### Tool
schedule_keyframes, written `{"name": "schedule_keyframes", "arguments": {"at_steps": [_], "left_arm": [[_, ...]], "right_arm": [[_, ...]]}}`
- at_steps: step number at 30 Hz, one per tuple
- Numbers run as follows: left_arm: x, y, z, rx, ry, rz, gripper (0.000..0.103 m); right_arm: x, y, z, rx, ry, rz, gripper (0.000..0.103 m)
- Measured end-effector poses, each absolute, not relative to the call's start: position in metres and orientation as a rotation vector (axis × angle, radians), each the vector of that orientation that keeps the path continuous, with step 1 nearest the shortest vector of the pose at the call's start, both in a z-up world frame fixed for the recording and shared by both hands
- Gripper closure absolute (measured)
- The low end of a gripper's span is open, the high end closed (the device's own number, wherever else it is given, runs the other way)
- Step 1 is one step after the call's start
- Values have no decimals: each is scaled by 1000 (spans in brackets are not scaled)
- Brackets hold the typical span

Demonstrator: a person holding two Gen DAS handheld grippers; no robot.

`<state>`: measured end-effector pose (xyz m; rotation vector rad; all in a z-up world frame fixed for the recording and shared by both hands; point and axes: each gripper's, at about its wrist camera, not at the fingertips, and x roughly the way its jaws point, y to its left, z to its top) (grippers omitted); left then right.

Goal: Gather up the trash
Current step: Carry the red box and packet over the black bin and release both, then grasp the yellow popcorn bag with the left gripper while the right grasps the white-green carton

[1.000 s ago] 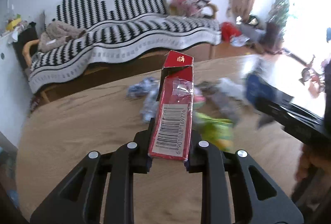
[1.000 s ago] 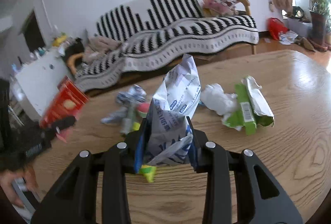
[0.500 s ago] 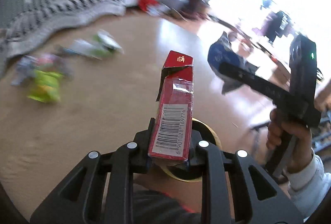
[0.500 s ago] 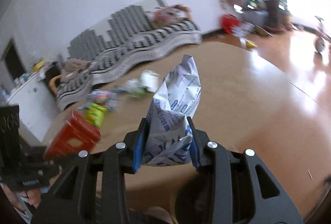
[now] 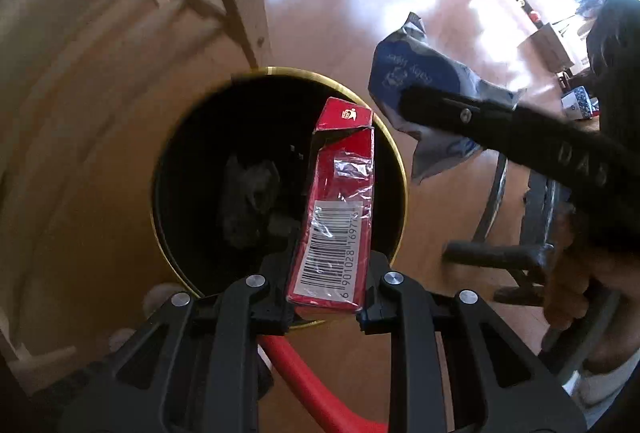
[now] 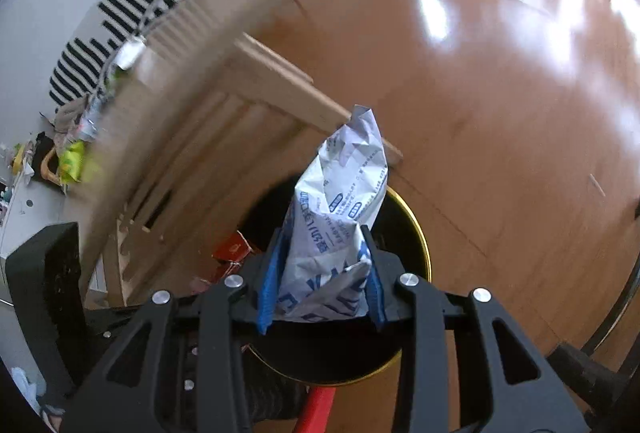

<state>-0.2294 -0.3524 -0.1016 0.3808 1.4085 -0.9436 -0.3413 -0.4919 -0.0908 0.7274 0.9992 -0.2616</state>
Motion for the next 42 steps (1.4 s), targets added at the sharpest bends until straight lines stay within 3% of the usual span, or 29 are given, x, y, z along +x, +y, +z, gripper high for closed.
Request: {"name": "schedule_keyframes", "arguments": {"at_steps": [7,9,10,11,12,18,22,29,36,42], "left_arm": [[-226,-351,-111,354,1439,-927,81],[-230,-349,-107,372,1429,-925,77],[-229,-347,-106,390,1424,-917,70],[-235,-350,-103,406,1419,-913,36],[-237,-350,-101,415,1400,-909,11],[-241,-340,-72,383,1290,-849,7],[-232,-318,-12,353,1109,-682,7],[-165,-199,77,65,796,-385,6],[-66,-103,56,-29,911,-161,6],[-2,-92,38,-33,953,-183,6]], "right_arm": [[-335,-487,-109,761,1043,-251,67],[-333,-489,-110,783,1048,-243,61],[-334,-490,-110,794,1041,-244,34],[-332,-491,-107,804,1030,-251,17],[-338,-494,-103,809,1008,-272,7],[-366,-517,-70,788,930,-402,7],[-375,-508,-34,667,827,-483,7],[-321,-442,28,393,715,-312,7],[-225,-375,37,292,746,-135,7],[-138,-369,48,229,756,-143,7]]}}
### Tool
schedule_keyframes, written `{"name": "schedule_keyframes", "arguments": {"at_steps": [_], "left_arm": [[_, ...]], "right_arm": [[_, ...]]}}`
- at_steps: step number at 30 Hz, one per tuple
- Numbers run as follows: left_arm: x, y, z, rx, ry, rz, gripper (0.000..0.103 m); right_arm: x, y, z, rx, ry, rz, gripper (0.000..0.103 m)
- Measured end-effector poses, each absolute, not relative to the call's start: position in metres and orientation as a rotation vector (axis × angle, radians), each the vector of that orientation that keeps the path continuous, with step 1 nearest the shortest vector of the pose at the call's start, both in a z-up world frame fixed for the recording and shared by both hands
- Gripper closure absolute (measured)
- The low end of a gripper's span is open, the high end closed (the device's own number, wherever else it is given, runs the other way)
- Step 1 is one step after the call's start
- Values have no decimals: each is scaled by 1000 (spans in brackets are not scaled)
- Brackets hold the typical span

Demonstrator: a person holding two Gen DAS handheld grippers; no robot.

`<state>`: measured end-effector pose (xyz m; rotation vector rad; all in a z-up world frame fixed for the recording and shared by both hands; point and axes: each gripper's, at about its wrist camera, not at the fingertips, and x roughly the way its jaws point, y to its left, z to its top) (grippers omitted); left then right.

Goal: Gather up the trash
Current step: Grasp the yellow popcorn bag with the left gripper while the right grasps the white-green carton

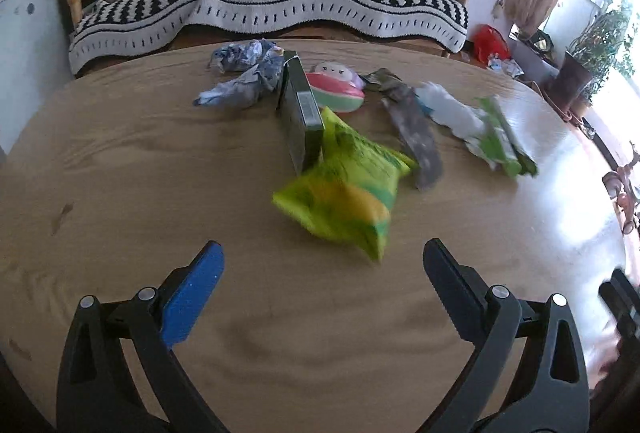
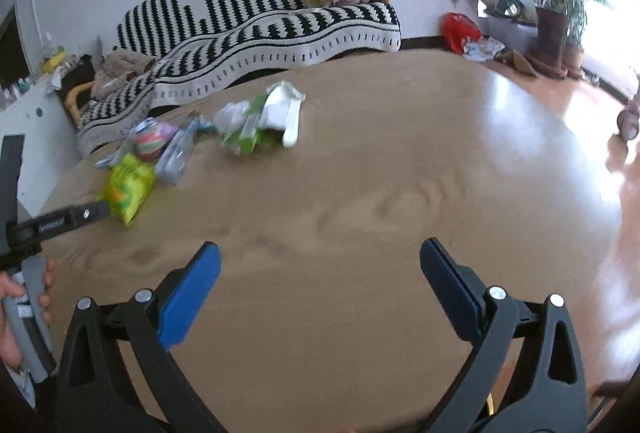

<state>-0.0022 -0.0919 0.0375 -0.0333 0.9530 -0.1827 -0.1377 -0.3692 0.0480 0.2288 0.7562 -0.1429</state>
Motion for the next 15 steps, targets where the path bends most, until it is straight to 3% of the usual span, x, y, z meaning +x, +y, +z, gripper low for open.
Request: {"name": "schedule_keyframes", "arguments": {"at_steps": [5,15], "left_arm": [[23,-89,16,-107,998,-213,6],[50,-105,3,97,952,-172,6]], "right_arm": [[-67,-375,52,219,778,-151,7],[67,-370,22,313,904,-72,7]]}}
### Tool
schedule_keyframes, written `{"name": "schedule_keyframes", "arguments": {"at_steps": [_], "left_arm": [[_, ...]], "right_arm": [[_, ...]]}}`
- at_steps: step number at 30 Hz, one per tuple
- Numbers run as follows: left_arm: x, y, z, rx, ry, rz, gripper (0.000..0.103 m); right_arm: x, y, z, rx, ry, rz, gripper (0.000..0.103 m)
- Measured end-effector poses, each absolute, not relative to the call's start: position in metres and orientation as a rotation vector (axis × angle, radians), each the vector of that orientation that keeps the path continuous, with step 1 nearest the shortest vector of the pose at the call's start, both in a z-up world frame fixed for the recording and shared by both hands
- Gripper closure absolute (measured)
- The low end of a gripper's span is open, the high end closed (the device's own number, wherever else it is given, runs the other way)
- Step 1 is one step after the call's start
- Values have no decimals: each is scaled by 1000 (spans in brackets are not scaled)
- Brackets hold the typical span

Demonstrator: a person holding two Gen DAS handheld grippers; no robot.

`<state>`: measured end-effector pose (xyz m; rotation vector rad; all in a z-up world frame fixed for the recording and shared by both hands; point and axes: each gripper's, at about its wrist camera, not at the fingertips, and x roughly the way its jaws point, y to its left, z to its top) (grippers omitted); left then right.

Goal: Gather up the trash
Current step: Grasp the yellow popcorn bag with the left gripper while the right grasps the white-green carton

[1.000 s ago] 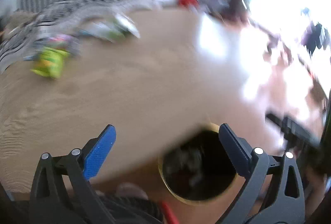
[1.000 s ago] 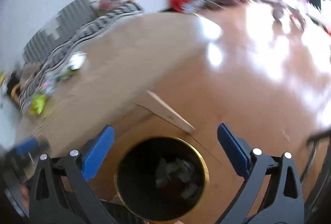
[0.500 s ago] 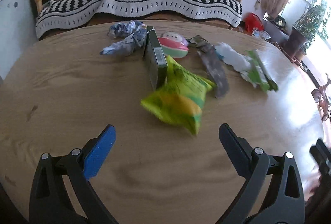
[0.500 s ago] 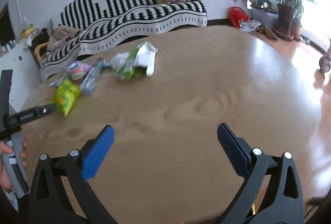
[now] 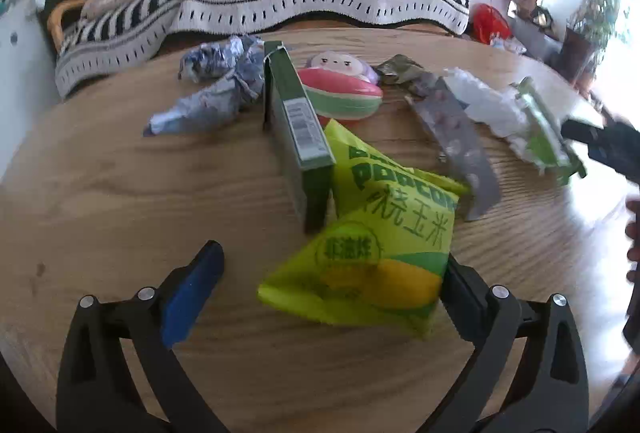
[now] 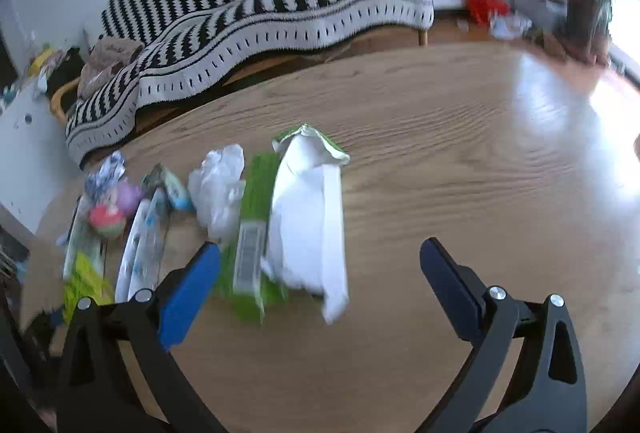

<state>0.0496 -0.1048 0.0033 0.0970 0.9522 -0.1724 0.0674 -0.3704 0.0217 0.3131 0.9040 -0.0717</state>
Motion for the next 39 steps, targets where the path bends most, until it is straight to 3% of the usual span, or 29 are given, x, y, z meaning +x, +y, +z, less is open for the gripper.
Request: {"name": "schedule_keyframes", "arguments": {"at_steps": [2,4,5,6,9,10,11,12,17,18,39], "left_arm": [[56,-103,3,105,954,-171,6],[58,-102,3,110,954,-183,6],[58,-102,3,108,954,-188,6],[58,-101,3,107,954,-193,6],[58,-98,4,101,950,-198,9],[56,-97,5,110,946,-183,13],[53,-97,7,113,926,-185,33],[52,-96,9,117,922,-180,38],[50,-89,12,38,930,-223,44],[49,-89,13,23,931,-233,62],[26,-76,49,-66,850,-294,62]], "right_arm": [[78,-370,16,330,906,-72,9],[82,-370,10,341,919,-68,34],[81,-369,9,330,914,-75,40],[80,-367,8,309,914,-82,54],[69,-370,7,301,907,-71,67],[64,-372,8,305,899,-66,68],[59,-373,10,299,883,-69,68],[54,-374,11,292,873,-74,69],[23,-377,27,278,790,-95,69],[18,-377,30,275,774,-102,69],[-19,-350,25,245,730,-82,69]]}}
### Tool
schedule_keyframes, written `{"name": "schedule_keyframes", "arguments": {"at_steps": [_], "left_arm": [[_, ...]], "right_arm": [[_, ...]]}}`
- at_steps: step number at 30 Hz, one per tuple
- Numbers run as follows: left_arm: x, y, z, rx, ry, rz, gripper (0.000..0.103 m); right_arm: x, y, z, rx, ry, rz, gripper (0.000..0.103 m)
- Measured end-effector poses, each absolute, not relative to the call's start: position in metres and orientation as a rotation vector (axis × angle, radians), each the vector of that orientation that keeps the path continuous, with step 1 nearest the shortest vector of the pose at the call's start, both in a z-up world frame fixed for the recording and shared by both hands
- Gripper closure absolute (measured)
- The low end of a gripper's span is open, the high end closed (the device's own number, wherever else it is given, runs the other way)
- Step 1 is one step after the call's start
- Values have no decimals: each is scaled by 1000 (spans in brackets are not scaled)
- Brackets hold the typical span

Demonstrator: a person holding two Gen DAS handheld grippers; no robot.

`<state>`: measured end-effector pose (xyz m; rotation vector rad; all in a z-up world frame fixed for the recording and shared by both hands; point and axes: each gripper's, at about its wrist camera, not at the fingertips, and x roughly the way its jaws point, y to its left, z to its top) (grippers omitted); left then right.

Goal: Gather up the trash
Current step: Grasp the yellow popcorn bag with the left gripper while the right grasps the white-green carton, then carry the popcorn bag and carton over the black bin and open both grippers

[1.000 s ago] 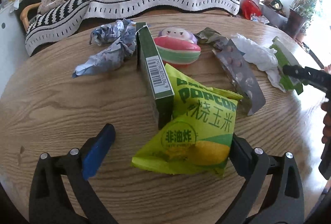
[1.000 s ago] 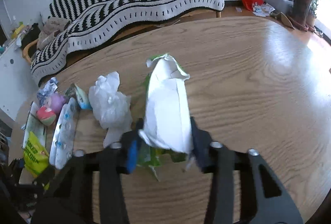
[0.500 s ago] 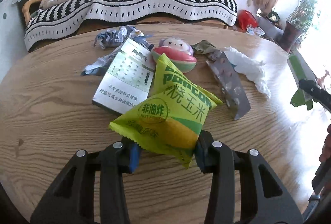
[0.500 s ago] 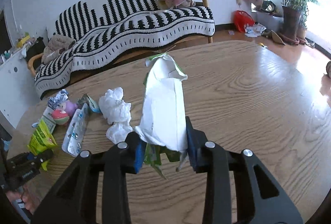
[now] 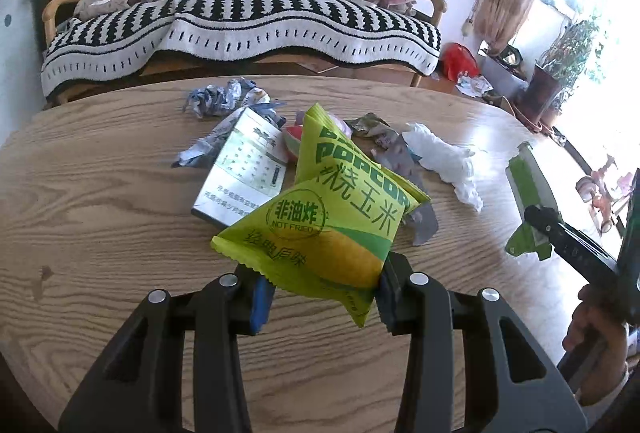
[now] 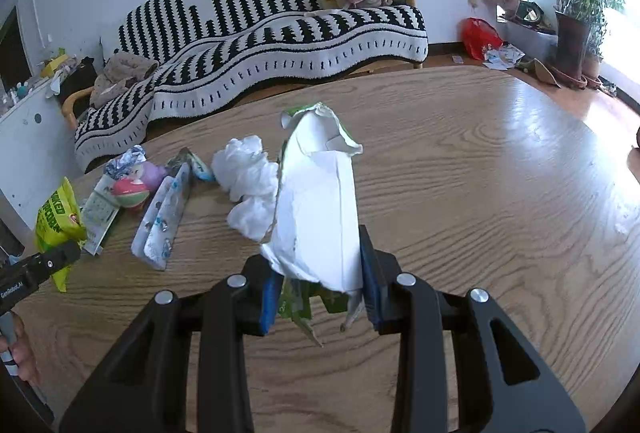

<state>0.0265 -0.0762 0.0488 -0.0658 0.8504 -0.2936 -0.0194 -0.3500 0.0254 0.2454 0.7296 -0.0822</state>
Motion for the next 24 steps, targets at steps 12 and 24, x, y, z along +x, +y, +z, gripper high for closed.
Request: {"name": "schedule_keyframes", "arguments": {"at_steps": [12,24], "left_arm": [[22,-66,48,-59,860,-270,62],[16,-58,52,-64,857,-270,62]], "right_arm": [[-23,-335,24,218,756,-73,69],[-28,-321,34,221,756,-64,69]]}}
